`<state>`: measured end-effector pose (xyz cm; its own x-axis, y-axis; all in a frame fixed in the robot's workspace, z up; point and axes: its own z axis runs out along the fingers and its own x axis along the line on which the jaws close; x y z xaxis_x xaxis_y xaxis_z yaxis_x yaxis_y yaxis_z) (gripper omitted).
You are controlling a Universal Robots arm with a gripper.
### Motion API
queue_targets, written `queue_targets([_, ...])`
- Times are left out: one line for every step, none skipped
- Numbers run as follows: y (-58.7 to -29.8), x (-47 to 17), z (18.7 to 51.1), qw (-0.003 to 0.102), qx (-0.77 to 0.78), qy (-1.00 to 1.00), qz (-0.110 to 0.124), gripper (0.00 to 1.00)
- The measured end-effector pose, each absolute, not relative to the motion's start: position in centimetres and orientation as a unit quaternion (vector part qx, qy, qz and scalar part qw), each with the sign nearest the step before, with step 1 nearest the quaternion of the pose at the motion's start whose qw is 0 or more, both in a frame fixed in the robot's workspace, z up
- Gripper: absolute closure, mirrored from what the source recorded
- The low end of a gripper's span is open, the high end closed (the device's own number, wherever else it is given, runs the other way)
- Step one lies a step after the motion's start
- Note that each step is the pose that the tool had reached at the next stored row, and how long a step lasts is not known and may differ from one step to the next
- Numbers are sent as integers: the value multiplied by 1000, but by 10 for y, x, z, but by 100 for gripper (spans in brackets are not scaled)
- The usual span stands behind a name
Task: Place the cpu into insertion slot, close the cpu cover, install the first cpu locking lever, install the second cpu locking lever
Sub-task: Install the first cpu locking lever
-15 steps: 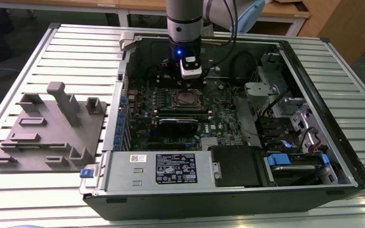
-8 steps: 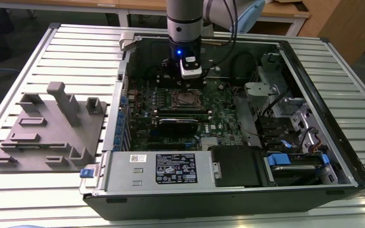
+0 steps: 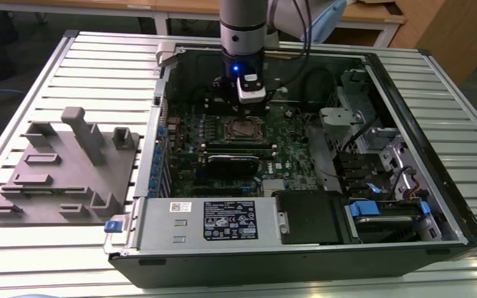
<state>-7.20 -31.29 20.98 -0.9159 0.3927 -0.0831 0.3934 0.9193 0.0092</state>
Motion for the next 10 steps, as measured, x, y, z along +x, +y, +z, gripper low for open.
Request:
queue_targets([-313, -70, 210, 42, 201, 979, -4, 90])
queue_targets([-313, -69, 210, 42, 201, 979, -4, 90])
queue_targets([-313, -68, 210, 42, 200, 979, -4, 90])
queue_targets([-313, -68, 210, 42, 199, 979, -4, 90])
queue_targets([-313, -67, 210, 42, 197, 979, -4, 90])
queue_targets([-314, -67, 210, 42, 195, 980, -4, 90])
queue_targets([-314, -67, 210, 42, 193, 980, -4, 90])
queue_targets([-315, -67, 210, 42, 191, 981, -3, 90])
queue_targets([-315, -67, 210, 42, 189, 981, -3, 90])
queue_targets([-316, -67, 209, 42, 187, 981, -3, 90])
